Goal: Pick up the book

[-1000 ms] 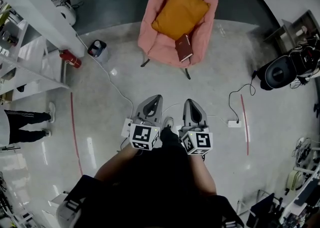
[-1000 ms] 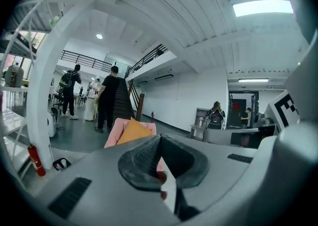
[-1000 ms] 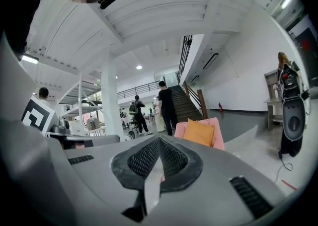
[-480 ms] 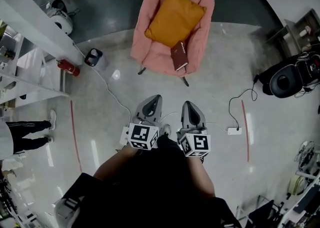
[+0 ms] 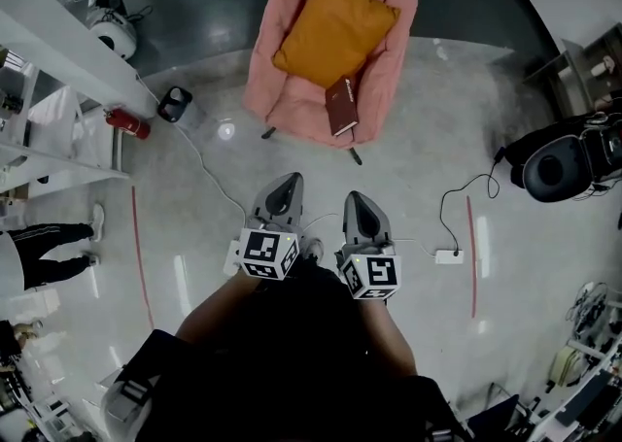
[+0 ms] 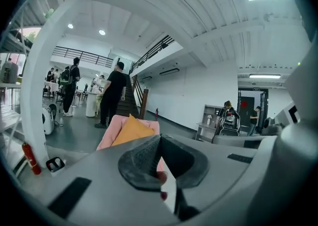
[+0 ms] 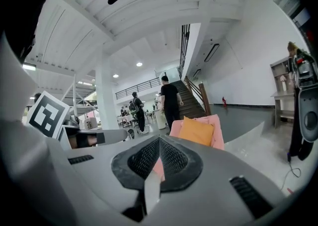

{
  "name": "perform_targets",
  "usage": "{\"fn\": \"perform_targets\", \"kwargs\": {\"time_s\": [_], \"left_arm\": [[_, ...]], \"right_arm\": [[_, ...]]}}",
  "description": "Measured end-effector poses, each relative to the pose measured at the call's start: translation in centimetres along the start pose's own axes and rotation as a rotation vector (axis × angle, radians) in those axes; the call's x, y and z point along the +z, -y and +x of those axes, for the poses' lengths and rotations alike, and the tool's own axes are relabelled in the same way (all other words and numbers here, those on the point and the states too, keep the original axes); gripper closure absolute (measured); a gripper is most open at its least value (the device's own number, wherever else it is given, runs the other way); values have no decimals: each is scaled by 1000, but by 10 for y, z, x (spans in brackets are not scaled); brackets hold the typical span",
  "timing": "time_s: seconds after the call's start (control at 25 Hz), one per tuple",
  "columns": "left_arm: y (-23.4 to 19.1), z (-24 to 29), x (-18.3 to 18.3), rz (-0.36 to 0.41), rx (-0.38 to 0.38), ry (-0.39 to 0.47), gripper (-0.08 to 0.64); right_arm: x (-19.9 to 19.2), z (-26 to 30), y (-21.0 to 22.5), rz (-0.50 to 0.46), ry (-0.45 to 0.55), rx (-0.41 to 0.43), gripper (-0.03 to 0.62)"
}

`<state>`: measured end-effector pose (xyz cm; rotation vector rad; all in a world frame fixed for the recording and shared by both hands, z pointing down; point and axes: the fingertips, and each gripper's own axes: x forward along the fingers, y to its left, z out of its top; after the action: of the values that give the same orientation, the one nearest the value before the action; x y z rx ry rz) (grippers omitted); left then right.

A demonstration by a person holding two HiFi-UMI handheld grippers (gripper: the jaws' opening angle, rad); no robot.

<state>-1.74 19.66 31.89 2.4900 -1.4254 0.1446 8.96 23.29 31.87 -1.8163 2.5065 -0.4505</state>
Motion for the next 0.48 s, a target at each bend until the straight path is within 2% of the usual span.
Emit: {"fn": "perform_targets", "kwargs": {"time_s": [0.16,0.48], "left_arm": [[-5,10,5,2,10,0,552],[-20,48,21,28,-8,29,552]], "right_arm": [[3,12,12,27,-4,-19,591],[7,56,30,11,-8,-28,591]]}}
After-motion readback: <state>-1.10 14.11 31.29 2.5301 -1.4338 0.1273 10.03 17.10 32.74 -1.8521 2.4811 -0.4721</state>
